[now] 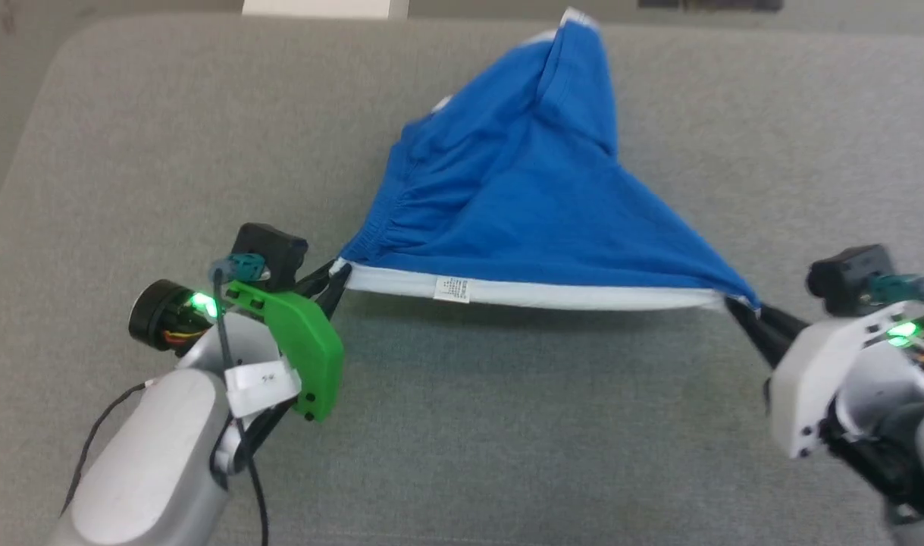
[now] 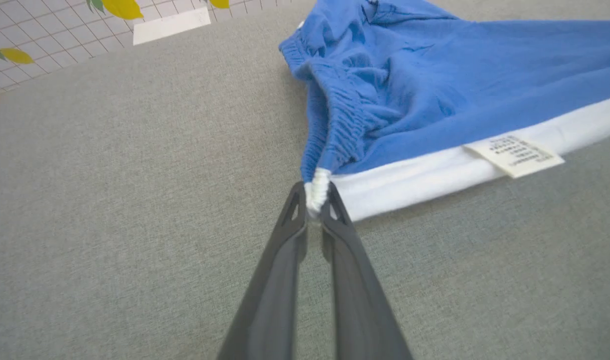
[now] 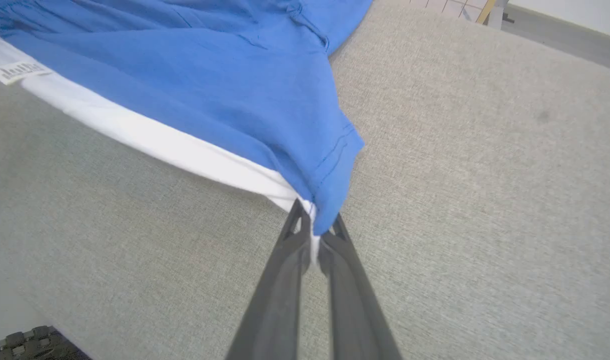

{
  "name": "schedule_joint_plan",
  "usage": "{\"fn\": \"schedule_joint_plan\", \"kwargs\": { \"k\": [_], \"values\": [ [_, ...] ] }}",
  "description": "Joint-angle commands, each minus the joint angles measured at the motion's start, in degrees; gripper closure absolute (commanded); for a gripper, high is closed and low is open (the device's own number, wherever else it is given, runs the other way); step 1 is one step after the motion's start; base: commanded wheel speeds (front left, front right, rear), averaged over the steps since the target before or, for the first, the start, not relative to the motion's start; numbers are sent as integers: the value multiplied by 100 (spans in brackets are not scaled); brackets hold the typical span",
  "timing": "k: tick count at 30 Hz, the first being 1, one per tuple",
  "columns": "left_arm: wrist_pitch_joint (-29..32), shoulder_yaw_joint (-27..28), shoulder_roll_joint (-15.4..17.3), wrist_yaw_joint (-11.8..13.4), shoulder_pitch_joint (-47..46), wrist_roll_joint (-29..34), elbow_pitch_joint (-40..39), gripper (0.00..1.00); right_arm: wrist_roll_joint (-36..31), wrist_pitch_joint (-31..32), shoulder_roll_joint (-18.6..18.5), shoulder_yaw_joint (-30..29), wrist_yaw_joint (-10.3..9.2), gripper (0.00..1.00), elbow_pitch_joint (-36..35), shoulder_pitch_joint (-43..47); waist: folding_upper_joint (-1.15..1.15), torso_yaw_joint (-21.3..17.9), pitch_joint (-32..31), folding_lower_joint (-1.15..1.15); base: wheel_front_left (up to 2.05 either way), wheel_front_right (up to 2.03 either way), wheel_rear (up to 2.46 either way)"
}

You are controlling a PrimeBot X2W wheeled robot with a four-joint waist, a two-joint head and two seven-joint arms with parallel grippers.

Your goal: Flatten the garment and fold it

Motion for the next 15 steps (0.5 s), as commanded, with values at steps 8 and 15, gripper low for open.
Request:
{"fn": "schedule_joint_plan", "kwargs": {
  "k": [8,15],
  "values": [
    [272,329,411,82,-5,-213,-883,100,961,-288,-912,8,-9,100,-412,-696,0,-226,-888,0,0,0,0],
    [734,645,703,-173,-958,-505,-1446,100,1500,-477,-1318,-25,-9,100,-538,-1492,0,-192,-1125,0,0,0,0]
  ]
}}
